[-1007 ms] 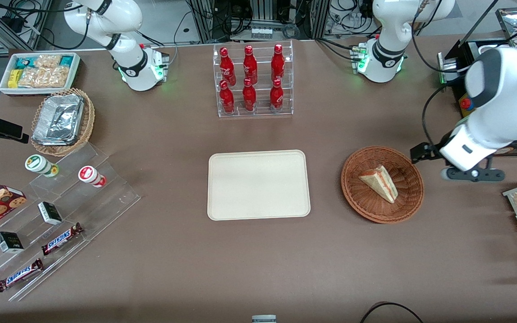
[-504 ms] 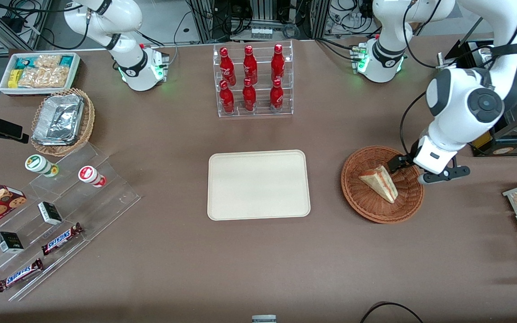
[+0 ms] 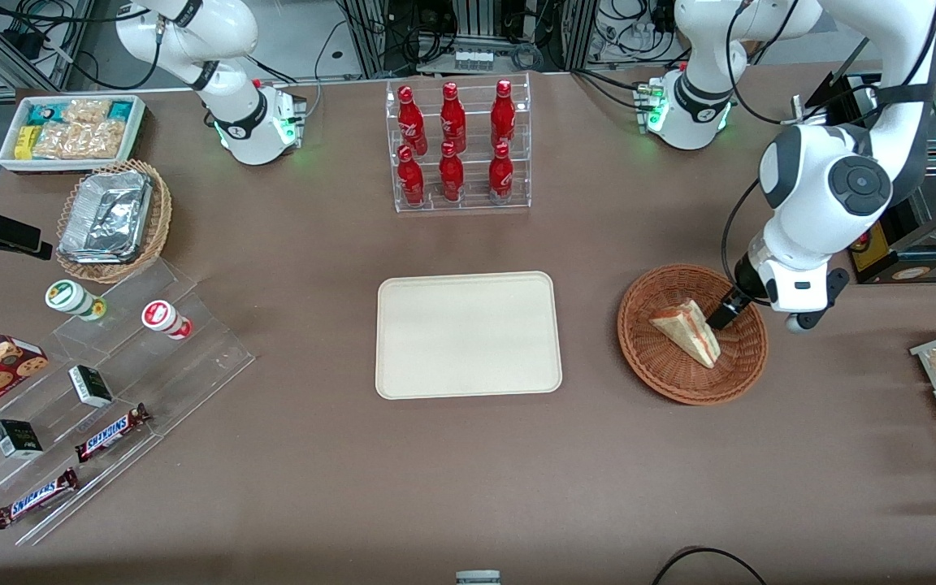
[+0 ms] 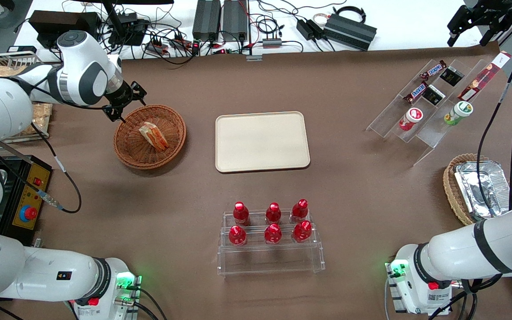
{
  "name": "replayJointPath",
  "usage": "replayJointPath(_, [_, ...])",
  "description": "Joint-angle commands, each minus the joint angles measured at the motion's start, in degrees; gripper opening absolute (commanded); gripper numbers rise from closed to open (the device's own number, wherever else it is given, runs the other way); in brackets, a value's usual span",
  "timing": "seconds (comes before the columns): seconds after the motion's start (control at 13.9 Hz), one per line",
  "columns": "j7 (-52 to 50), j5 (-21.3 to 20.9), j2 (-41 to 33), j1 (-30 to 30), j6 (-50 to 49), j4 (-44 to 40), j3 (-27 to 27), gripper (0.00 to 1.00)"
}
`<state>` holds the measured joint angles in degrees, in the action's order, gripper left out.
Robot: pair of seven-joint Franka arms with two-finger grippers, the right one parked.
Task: Place sandwich from basket to tray
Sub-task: 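Lower the open left gripper around the sandwich in the basket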
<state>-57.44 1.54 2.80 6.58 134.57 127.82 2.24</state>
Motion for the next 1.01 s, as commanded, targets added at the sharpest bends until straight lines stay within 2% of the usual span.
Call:
replayJointPath(0.0, [-5.1, -0.4, 1.3, 1.3, 2.1, 1.1, -0.2, 1.0])
replayJointPath(0.58, [-11.0, -0.4, 9.4, 2.9, 9.9, 1.5, -0.2, 1.0])
replayJointPath(0.94, [-11.6, 0.0, 12.0, 2.8, 10.9, 1.6, -0.2, 1.0])
